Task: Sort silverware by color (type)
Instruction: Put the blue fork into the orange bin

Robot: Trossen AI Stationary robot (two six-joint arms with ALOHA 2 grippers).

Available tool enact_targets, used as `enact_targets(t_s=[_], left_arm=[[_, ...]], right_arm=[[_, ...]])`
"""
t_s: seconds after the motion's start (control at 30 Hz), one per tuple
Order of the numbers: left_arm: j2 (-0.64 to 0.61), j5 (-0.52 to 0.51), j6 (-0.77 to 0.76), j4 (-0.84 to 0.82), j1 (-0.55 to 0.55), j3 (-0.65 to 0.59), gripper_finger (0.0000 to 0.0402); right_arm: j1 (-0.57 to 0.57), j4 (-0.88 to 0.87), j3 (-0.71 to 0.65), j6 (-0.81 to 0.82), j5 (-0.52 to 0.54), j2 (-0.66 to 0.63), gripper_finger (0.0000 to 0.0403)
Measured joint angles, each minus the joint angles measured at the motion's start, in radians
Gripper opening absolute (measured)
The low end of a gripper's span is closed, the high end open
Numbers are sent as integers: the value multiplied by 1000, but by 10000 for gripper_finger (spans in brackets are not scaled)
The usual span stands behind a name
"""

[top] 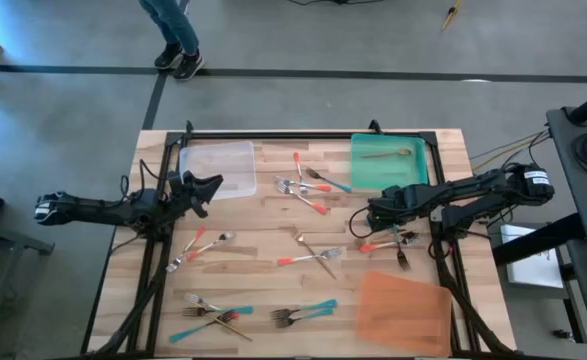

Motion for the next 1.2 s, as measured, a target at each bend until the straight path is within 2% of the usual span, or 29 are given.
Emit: enact_targets(t_s=[0.4,0.5,0.67,0.77,0.93,1.2], left_arm=[[2,0,0,0,0,0,46],[2,0,0,0,0,0,46],[2,0,0,0,0,0,46],[2,0,0,0,0,0,46],[2,0,0,0,0,0,46],[2,0,0,0,0,0,46]], right_arm=[[0,10,-6,-72,17,0,143],[0,21,-6,-79,17,0,122],[0,34,-6,-78,17,0,53],[0,35,-6,-79,18,0,27],[0,35,-8,-77,18,0,11],[0,35,-7,-78,17,0,9]])
